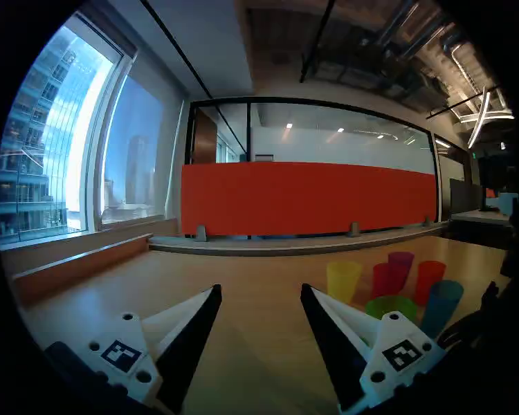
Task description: Pour water
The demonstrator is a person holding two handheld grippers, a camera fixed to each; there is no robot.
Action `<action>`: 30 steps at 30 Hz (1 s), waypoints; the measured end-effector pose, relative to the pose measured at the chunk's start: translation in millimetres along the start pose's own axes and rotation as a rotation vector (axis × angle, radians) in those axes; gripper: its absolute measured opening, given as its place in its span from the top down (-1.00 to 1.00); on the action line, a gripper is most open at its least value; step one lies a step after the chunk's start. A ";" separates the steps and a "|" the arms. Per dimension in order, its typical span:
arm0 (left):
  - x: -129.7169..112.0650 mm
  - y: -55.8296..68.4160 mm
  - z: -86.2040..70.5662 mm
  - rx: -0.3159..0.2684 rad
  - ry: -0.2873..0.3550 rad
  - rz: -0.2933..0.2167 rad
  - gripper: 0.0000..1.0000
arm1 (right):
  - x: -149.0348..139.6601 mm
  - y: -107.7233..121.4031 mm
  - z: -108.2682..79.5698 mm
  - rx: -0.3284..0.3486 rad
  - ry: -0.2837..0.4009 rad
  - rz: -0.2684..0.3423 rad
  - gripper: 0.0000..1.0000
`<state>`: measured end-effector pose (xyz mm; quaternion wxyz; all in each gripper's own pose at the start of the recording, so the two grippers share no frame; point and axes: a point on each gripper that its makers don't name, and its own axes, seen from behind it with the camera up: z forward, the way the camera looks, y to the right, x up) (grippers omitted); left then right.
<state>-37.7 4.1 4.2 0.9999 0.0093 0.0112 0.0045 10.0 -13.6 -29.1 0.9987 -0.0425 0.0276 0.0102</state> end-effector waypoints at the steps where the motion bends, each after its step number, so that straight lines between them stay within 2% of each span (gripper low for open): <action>1: 0.0 0.0 -0.1 0.000 0.000 0.000 -0.69 | -0.1 0.1 0.2 0.000 0.000 -0.001 -0.98; 20: 0.7 0.4 -1.0 -0.003 -0.002 0.003 -0.69 | -4.3 2.5 -1.2 0.000 -0.001 -0.009 -0.98; 30: 1.1 0.5 -0.5 -0.003 -0.002 0.003 -0.69 | -2.1 5.2 -0.3 0.010 0.031 -0.035 -0.98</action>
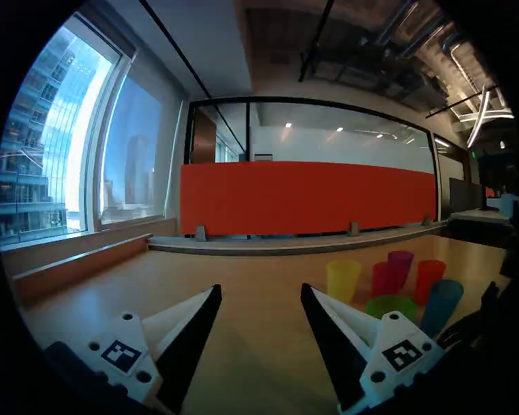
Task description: Pour water
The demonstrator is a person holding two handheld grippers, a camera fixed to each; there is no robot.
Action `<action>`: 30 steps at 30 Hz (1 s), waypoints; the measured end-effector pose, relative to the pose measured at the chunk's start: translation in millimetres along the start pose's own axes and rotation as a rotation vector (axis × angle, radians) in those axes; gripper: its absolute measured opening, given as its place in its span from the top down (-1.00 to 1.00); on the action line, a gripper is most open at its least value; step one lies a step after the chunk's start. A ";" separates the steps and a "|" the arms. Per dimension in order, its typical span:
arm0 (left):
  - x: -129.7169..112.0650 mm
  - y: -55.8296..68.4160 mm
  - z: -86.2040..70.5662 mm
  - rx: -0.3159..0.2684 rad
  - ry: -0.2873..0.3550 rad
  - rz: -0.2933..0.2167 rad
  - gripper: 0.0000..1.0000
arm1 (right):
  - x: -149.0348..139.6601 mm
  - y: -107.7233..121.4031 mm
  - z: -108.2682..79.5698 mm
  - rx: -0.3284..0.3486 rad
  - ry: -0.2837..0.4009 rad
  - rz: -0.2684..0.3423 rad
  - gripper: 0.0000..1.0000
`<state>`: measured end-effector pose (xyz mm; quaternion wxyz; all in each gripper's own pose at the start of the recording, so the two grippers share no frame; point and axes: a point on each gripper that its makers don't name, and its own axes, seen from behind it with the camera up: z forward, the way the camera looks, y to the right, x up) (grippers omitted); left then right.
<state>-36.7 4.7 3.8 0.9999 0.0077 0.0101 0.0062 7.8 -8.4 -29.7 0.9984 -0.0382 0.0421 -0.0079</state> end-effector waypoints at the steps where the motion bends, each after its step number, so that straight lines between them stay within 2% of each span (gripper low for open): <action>1: -0.1 0.0 0.0 0.000 0.000 0.000 -0.69 | 0.3 0.2 0.3 0.002 0.004 0.000 -0.99; 18: -0.2 0.5 -0.8 0.000 0.000 0.001 -0.69 | -20.0 -1.5 13.0 0.036 0.032 0.034 -0.98; 24: 0.1 0.3 -0.6 0.000 0.000 0.001 -0.69 | -38.0 -0.4 18.9 0.032 0.009 0.057 -0.98; 30: 0.3 0.7 -0.3 0.000 0.000 0.001 -0.69 | -53.1 1.1 22.2 0.027 -0.004 0.053 -0.98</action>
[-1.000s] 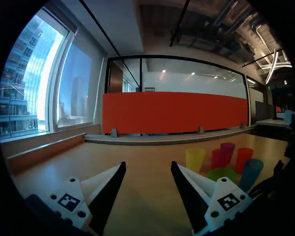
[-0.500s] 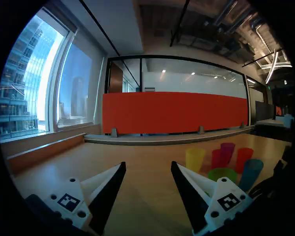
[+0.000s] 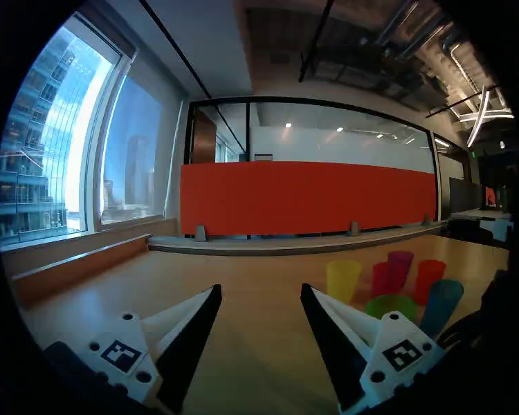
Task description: Pour water
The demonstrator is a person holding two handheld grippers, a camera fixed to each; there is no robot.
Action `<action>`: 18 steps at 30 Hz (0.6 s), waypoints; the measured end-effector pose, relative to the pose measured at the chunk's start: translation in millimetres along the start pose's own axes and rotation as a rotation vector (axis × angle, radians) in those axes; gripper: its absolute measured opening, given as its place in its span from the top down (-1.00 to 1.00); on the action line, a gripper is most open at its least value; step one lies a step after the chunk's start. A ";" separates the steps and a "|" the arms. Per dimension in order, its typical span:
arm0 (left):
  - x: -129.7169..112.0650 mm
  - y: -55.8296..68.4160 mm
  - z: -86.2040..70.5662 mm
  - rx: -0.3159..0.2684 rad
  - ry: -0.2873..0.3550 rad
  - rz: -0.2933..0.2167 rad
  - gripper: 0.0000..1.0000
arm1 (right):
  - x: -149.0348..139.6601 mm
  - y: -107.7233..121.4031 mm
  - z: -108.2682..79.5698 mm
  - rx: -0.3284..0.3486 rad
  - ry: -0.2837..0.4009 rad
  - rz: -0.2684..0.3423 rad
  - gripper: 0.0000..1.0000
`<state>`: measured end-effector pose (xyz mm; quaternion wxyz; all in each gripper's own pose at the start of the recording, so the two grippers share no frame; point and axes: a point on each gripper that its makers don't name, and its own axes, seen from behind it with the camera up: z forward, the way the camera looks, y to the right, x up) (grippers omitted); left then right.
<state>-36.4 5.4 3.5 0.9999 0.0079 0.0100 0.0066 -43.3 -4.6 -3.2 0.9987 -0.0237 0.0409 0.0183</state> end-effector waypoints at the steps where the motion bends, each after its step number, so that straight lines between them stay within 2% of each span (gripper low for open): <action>1: -0.2 0.0 0.0 0.000 0.000 0.000 -0.69 | -1.2 0.1 0.2 0.001 0.000 -0.001 -0.98; 18: 0.1 -0.9 -0.6 0.000 0.000 0.000 -0.69 | -21.9 4.1 0.9 -0.001 -0.034 0.010 -0.98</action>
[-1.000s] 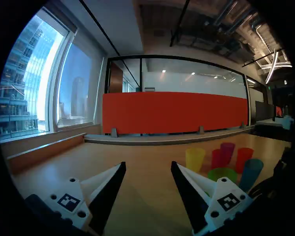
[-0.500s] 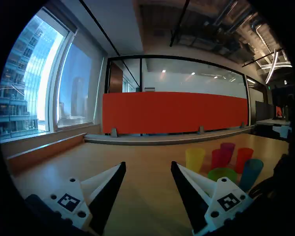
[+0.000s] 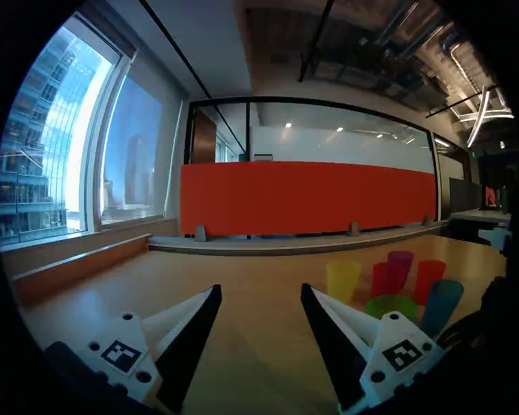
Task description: Pour water
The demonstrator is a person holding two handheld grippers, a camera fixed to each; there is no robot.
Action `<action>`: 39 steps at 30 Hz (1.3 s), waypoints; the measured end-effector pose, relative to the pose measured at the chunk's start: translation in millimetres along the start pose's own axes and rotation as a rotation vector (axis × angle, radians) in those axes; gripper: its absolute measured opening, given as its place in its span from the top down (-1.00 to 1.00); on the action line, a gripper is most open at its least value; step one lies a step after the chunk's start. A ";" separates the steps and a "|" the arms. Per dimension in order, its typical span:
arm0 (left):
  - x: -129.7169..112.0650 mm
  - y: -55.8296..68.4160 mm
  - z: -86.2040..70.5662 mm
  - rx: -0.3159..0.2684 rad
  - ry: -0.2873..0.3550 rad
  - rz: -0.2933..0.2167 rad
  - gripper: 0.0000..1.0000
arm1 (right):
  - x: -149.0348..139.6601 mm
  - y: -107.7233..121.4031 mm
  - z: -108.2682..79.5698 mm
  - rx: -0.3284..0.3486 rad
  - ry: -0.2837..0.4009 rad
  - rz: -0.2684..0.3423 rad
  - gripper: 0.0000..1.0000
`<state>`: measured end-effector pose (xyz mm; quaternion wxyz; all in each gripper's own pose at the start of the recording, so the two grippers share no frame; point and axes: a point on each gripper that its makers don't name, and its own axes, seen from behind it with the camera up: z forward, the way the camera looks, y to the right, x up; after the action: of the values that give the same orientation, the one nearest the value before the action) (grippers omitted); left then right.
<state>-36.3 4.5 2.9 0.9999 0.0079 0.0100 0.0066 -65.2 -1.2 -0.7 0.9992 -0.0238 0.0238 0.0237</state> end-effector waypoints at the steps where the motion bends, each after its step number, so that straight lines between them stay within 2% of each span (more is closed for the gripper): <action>1: 0.0 0.0 0.1 0.000 0.000 0.000 -0.69 | -0.3 0.3 -0.1 -0.001 -0.001 -0.001 -0.98; 39: 0.5 0.6 -0.1 0.000 0.000 0.000 -0.69 | -1.3 0.9 -0.7 -0.007 -0.007 -0.026 -0.98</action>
<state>-35.8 5.1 2.9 0.9999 0.0079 0.0099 0.0066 -66.6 -0.4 -1.4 0.9994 -0.0277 0.0200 0.0109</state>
